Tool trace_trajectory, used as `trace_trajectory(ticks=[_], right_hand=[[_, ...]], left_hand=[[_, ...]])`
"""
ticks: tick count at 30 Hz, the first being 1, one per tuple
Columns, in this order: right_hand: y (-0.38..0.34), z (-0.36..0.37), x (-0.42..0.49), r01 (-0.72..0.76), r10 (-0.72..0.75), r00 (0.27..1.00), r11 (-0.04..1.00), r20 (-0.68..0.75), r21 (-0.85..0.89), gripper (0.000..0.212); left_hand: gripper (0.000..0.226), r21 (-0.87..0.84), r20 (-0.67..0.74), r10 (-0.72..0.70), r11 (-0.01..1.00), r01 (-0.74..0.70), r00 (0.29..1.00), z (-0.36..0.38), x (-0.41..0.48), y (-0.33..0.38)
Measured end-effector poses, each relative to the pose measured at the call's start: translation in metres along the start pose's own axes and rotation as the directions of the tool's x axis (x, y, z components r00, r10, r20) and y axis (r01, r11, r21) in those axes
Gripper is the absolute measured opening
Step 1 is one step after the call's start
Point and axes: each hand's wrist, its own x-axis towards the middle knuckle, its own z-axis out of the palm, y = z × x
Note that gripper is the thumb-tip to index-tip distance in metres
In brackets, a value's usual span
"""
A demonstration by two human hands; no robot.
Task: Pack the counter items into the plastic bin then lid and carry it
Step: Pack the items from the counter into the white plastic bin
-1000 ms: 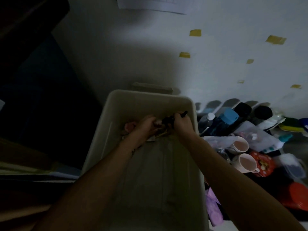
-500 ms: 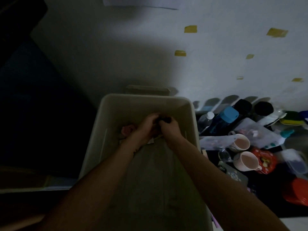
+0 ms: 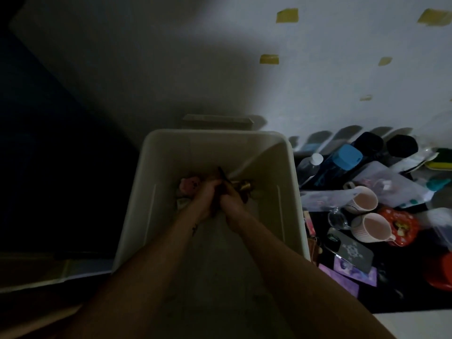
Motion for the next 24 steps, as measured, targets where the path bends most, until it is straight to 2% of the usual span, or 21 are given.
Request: trace_trajectory(ticks=[2, 5, 6, 8, 10, 12, 14, 17, 19, 24], right_hand=[[0.004, 0.002, -0.003, -0.011, 0.011, 1.0, 1.0, -0.019, 0.015, 0.036], [0.022, 0.003, 0.008, -0.075, 0.109, 0.976, 0.981, -0.188, 0.182, 0.03], [0.027, 0.0, 0.011, -0.091, 0.135, 0.962, 0.979, -0.238, 0.183, 0.027], [0.035, -0.008, 0.016, -0.114, 0.149, 0.934, 0.986, -0.324, 0.125, 0.024], [0.045, -0.015, 0.022, -0.143, 0.15, 0.915, 0.989, -0.374, 0.046, 0.024], [0.057, -0.019, 0.03, -0.177, 0.146, 0.908, 0.983, -0.393, -0.045, 0.037], [0.065, -0.018, 0.035, -0.213, 0.142, 0.916, 0.965, -0.376, -0.155, 0.049], [0.065, -0.021, 0.032, -0.242, 0.114, 0.942, 0.882, -0.317, -0.403, 0.036], [0.07, -0.024, 0.037, -0.247, 0.115, 0.937, 0.886, -0.329, -0.393, 0.036], [0.078, -0.026, 0.043, -0.27, 0.169, 0.912, 0.933, -0.373, -0.238, 0.079]], left_hand=[[0.021, 0.034, -0.038, 0.027, 0.999, -0.026, 0.999, -0.002, 0.003, 0.001], [0.028, 0.001, 0.013, 0.019, 1.0, -0.019, 1.0, -0.006, 0.007, -0.002], [0.028, -0.012, 0.046, 0.012, 1.0, -0.011, 0.999, -0.007, 0.01, -0.003], [0.03, -0.002, 0.076, 0.04, 0.999, -0.04, 0.996, -0.008, 0.017, -0.007], [0.039, 0.039, 0.044, 0.078, 0.996, -0.08, 0.996, -0.012, 0.037, -0.021], [0.045, 0.045, 0.032, 0.106, 0.993, -0.107, 0.994, -0.014, 0.047, -0.033], [0.034, 0.127, 0.031, 0.137, 0.982, -0.14, 0.99, -0.004, 0.031, -0.03], [0.018, 0.379, -0.05, 0.211, 0.908, -0.177, 0.976, 0.005, 0.013, -0.025], [0.01, 0.424, -0.047, 0.24, 0.884, -0.199, 0.97, 0.005, 0.012, -0.025], [0.019, 0.347, -0.031, 0.269, 0.906, -0.242, 0.963, 0.001, 0.013, -0.019]])
